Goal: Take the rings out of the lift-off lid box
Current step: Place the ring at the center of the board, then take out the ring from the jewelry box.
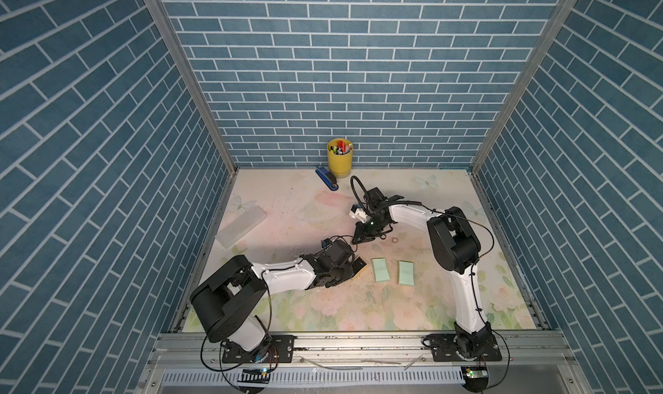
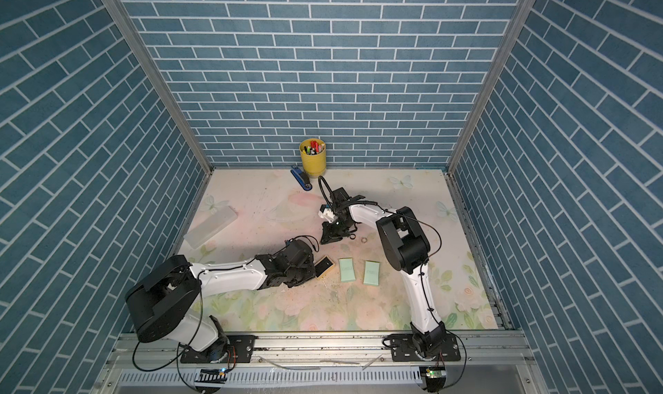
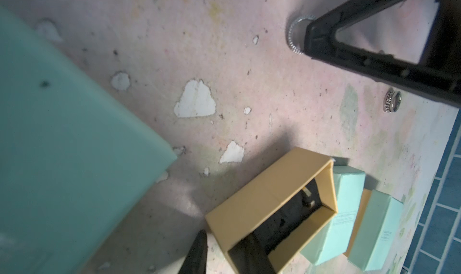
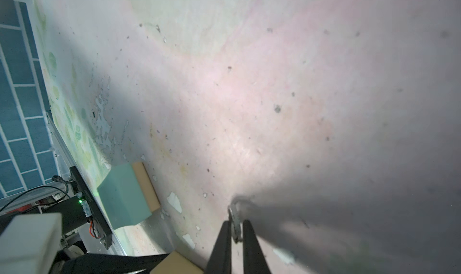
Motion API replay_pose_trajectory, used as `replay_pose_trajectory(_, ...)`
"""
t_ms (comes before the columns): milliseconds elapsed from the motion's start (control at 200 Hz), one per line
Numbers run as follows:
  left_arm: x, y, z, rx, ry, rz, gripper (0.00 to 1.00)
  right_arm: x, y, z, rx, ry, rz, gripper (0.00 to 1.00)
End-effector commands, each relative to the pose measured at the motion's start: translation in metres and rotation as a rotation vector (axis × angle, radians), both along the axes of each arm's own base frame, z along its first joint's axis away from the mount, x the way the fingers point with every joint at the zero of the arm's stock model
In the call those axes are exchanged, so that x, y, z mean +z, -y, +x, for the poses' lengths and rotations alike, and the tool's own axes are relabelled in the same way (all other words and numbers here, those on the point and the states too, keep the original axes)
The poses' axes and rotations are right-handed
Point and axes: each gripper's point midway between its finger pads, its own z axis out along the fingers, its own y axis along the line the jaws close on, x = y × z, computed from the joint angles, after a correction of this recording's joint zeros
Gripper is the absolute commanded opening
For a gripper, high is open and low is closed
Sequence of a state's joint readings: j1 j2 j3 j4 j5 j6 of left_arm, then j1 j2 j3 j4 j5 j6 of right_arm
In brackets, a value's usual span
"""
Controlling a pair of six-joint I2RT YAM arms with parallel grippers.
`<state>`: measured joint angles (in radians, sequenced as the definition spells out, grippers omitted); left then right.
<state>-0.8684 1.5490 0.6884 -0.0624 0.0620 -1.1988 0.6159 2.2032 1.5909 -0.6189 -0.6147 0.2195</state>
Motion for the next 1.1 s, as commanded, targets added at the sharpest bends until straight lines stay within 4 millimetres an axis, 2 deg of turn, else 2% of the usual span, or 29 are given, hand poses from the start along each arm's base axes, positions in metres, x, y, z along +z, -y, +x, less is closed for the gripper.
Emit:
replay_pose_trajectory(0, -0.007, -0.007, -0.003, 0.008, -0.014, 0.044, 0.28, 0.003, 0.003, -0.001, 0.017, 0.005, -0.024, 0.29)
replay_pose_trajectory(45, -0.007, -0.007, -0.003, 0.008, -0.013, 0.044, 0.28, 0.001, 0.006, -0.002, 0.015, 0.007, -0.039, 0.34)
replay_pose_trajectory(60, -0.007, -0.007, -0.003, 0.008, -0.013, 0.044, 0.28, 0.014, 0.005, 0.000, 0.016, 0.033, -0.026, 0.36)
replay_pose_trajectory(150, -0.008, -0.008, -0.004, 0.009, -0.012, 0.045, 0.28, 0.029, 0.012, -0.002, 0.013, 0.065, -0.037, 0.37)
replay_pose_trajectory(265, -0.008, -0.008, -0.003, 0.013, -0.006, 0.046, 0.28, 0.051, 0.022, -0.014, 0.017, 0.097, -0.045, 0.33)
replay_pose_trajectory(400, -0.007, -0.010, -0.002, 0.017, 0.002, 0.049, 0.28, 0.063, 0.036, -0.043, 0.058, 0.138, -0.124, 0.27)
replay_pose_trajectory(560, -0.005, -0.009, 0.000, 0.020, 0.010, 0.046, 0.28, 0.063, 0.045, -0.078, 0.108, 0.180, -0.225, 0.27)
replay_pose_trajectory(675, -0.005, -0.010, -0.001, 0.018, 0.012, 0.052, 0.28, 0.059, 0.044, -0.093, 0.124, 0.193, -0.266, 0.27)
replay_pose_trajectory(945, -0.006, -0.011, -0.001, 0.017, 0.012, 0.053, 0.28, 0.033, 0.042, -0.099, 0.164, 0.198, -0.332, 0.27)
replay_pose_trajectory(1095, -0.006, -0.011, -0.002, 0.014, 0.012, 0.052, 0.28, 0.032, 0.031, -0.098, 0.178, 0.190, -0.303, 0.26)
